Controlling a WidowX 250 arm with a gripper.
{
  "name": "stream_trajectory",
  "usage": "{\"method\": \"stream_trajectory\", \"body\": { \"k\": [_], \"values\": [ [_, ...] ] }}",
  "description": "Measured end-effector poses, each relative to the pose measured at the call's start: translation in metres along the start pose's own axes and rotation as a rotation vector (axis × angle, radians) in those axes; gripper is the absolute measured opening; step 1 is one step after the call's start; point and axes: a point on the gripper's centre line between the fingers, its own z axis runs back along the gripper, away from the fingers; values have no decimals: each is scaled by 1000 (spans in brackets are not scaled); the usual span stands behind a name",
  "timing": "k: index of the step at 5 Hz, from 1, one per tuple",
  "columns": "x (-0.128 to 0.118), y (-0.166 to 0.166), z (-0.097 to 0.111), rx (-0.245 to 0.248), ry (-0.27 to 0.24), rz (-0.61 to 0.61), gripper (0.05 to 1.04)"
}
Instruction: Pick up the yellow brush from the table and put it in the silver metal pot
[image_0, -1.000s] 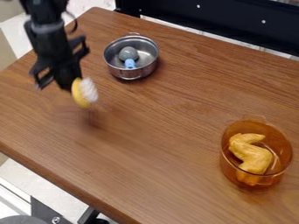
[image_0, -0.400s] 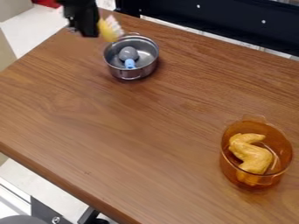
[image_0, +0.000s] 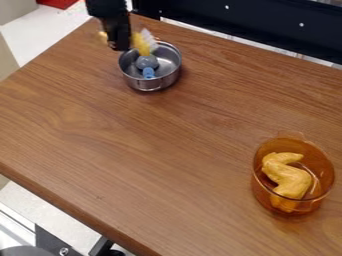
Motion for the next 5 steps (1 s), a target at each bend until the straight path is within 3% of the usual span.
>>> {"method": "stream_trajectory", "body": {
  "k": [1, 2, 3, 5],
  "values": [
    [-12, 1, -3, -13, -18, -8, 64],
    [-21, 5, -8, 29, -22, -14, 80],
    [-23, 1, -7, 52, -22, -14, 229],
    [-25, 0, -6, 96, -10, -40, 781]
  ]
}}
